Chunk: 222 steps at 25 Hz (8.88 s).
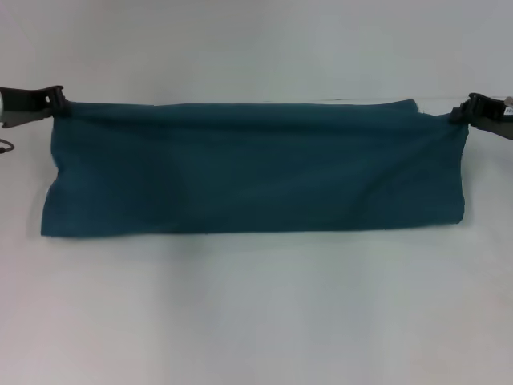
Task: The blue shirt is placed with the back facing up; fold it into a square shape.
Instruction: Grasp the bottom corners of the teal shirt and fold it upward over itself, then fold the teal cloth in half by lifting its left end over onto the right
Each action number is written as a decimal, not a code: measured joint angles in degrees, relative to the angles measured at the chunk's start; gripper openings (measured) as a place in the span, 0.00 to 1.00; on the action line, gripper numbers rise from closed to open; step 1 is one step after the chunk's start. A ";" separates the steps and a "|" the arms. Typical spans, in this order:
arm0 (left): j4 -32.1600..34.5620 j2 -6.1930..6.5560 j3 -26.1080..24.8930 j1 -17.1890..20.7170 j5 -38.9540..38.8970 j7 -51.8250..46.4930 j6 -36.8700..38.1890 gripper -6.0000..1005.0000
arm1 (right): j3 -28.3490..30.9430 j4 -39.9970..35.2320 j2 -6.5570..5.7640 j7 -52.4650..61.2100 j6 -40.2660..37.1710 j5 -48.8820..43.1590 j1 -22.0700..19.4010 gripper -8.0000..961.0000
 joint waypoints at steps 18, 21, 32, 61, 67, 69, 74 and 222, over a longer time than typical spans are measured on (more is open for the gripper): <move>-4.61 -0.16 4.63 -2.54 0.21 0.09 -9.21 0.03 | -7.60 6.32 0.48 -0.16 14.52 -0.16 5.71 0.06; -5.22 -0.28 4.78 -2.58 0.22 0.13 -10.51 0.03 | -8.28 7.27 0.56 -0.16 16.33 -0.17 6.13 0.06; -6.81 -0.08 4.81 -3.16 0.34 -0.37 -12.79 0.04 | -8.57 8.64 -0.26 0.12 17.71 -1.17 8.64 0.06; 3.57 -0.24 3.40 5.03 -13.57 -4.93 2.24 0.55 | 3.05 -2.31 -4.90 -5.85 -16.78 10.63 -1.00 0.62; 6.83 0.30 0.19 14.07 -29.04 -3.31 16.39 0.68 | 5.59 -0.47 -5.00 -12.44 -30.61 25.19 -10.67 0.66; 6.46 0.10 -2.41 15.68 -29.98 -3.20 19.81 0.70 | 6.70 0.88 -4.78 -14.48 -34.54 28.19 -13.57 0.67; 3.17 -0.87 -8.25 19.59 -30.64 -3.25 24.94 0.71 | 9.71 6.21 -4.22 -20.03 -40.27 30.80 -18.13 0.67; -14.04 -3.03 -7.06 17.08 -33.32 -2.82 8.28 0.68 | 10.63 13.04 -2.69 -23.81 -38.49 30.63 -20.54 0.67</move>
